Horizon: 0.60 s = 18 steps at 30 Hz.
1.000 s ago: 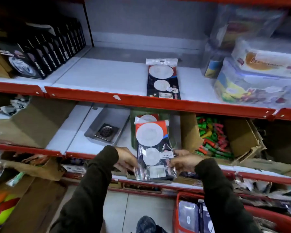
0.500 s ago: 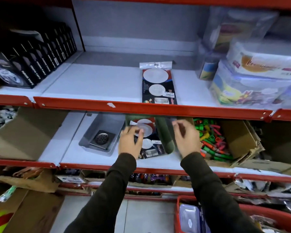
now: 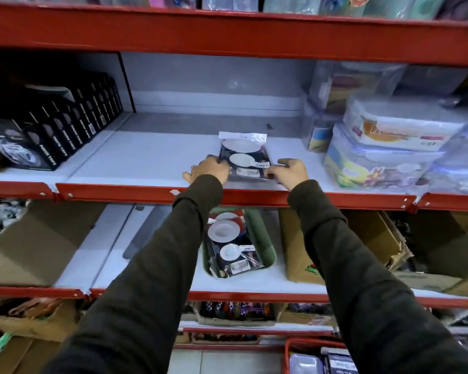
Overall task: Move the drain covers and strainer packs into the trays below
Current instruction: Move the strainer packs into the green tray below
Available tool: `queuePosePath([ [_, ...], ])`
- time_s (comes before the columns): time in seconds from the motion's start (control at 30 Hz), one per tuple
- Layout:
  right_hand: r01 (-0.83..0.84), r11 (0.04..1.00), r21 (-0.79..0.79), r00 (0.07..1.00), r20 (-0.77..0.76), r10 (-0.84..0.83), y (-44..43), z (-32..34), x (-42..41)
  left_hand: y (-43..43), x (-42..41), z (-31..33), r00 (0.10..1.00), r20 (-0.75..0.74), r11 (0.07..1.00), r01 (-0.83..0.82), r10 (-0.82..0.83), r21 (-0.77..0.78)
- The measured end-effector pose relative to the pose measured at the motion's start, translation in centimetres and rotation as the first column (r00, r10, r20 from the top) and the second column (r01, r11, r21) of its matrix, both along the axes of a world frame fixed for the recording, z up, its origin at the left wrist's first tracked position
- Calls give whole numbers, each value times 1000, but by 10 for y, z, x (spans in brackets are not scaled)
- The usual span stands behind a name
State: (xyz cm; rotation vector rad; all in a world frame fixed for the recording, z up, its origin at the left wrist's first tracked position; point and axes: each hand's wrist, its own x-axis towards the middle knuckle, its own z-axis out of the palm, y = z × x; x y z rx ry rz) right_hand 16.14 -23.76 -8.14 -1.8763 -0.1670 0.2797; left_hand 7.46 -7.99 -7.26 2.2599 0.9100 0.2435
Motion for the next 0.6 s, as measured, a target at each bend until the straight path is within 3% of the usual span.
queuePosePath([
  [0.07, -25, 956, 293, 981, -176, 80, -11, 4, -2, 7, -14, 6, 967, 255, 915, 87, 17, -393],
  [0.1, -57, 931, 360, 963, -227, 147, -20, 6, -8, 9, -26, 9, 954, 298, 818, 140, 40, -557],
  [0.17, -175, 899, 402, 910, -283, 304, -41, 7, -24, 15, -55, 1, 964, 261, 643, 234, -55, -729],
  [0.27, -452, 778, 437, 749, -289, 597, -72, -10, -48, 15, -100, -29, 928, 185, 556, 345, -325, -756],
  [0.37, -627, 669, 399, 587, -323, 742, -95, -50, -65, 5, -135, -70, 816, 30, 477, 367, -578, -799],
  [0.47, -717, 643, 269, 491, -459, 740, -107, -102, -76, -2, -149, -117, 721, -160, 474, 256, -674, -843],
  [0.6, -730, 677, 95, 487, -622, 613, -108, -149, -97, -12, -162, -176, 645, -365, 544, 95, -672, -833],
])
